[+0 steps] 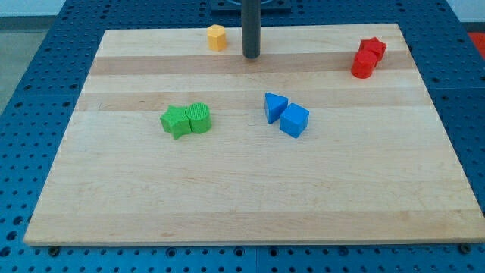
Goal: Push the blue cube closer to the blue triangle
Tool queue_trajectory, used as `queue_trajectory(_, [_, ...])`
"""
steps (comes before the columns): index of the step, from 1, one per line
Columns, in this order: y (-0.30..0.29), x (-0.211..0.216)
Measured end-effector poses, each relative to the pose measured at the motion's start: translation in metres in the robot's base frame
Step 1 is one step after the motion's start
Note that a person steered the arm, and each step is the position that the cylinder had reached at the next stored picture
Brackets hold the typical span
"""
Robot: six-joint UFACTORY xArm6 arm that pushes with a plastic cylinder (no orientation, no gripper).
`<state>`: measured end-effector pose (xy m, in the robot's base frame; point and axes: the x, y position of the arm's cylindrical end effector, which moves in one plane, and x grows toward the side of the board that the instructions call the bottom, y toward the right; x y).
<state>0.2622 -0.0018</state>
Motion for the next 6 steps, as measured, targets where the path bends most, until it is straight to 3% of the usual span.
queue_trajectory(1, [0.0,0.003])
queue_trajectory(2, [-0.003,0.036])
queue_trajectory(5, [-0.01,0.169])
queue_trajectory(6, [0.014,0.208])
